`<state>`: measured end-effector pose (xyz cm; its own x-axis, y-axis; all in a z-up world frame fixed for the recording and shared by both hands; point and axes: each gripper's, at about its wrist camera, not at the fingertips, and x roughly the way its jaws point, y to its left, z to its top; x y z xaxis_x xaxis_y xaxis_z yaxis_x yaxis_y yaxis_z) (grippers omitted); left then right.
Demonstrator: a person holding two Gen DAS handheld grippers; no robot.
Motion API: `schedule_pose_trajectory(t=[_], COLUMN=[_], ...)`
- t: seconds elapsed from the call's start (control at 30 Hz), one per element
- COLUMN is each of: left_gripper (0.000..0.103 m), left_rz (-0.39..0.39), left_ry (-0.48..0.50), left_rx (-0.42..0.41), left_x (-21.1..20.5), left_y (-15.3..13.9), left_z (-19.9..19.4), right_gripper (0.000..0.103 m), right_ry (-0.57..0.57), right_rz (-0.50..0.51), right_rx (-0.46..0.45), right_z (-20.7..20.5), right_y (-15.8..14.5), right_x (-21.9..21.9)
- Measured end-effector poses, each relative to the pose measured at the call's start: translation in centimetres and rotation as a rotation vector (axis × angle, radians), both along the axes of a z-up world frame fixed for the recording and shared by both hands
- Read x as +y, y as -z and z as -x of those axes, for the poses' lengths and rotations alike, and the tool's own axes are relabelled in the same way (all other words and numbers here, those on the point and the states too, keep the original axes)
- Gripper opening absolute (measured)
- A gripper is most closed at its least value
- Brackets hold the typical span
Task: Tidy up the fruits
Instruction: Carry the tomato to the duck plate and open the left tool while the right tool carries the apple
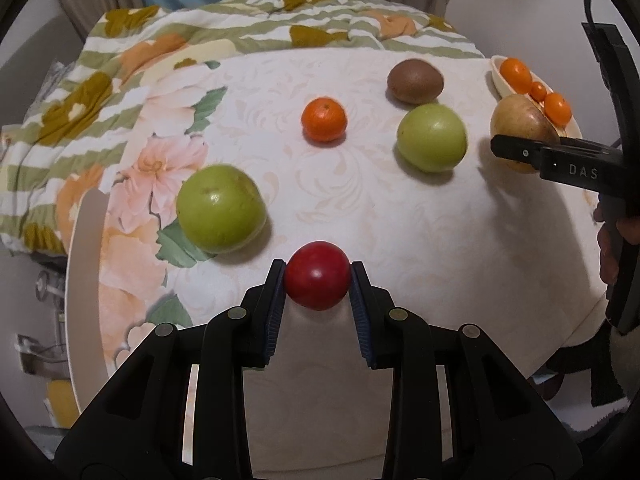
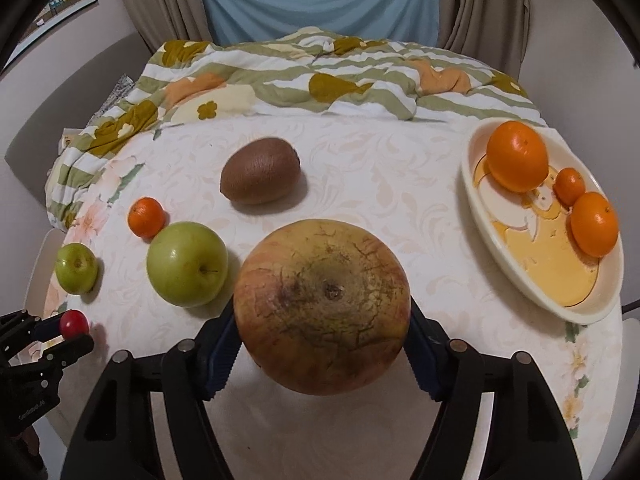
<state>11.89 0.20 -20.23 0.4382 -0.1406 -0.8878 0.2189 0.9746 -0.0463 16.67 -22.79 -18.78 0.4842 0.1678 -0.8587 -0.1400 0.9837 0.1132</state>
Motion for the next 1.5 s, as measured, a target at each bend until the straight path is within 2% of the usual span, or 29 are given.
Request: schedule_pose_trajectory(t=[0.37, 0.57, 0.8, 1.13, 1.5], left_gripper=[0.039, 0.039, 0.039, 0.039, 0.039], left_rz=[0.001, 0.000, 0.012, 0.066, 0.094], left_ry=[0.003, 0.030, 0.054, 0.129, 0.328], left_rx=[-0.107, -0.182, -0.237, -0.228, -0.118], left_x=[-4.3, -8.6, -14.3, -22.6, -28.5], left_y=[-6.5, -10.4, -13.0, -12.9, -9.0], left_z=[-1.4, -2.9, -4.8, -8.3, -13.0], right_gripper=[0.069, 0.069, 0.069, 0.069, 0.069], right_ry=[-0.003, 0.005, 0.018, 0.009, 0.173], right_rz=[-0.017, -0.036, -0.034, -0.004, -0.010], right_rx=[-0.071, -0.107, -0.146, -0.154, -0.108], right_z=[1.4, 1.7, 1.4, 0.3, -0.2], right_y=[-5.7, -8.8, -11.0, -11.0, -9.3], right_x=[-3.3, -6.9, -11.8, -17.7, -21.8])
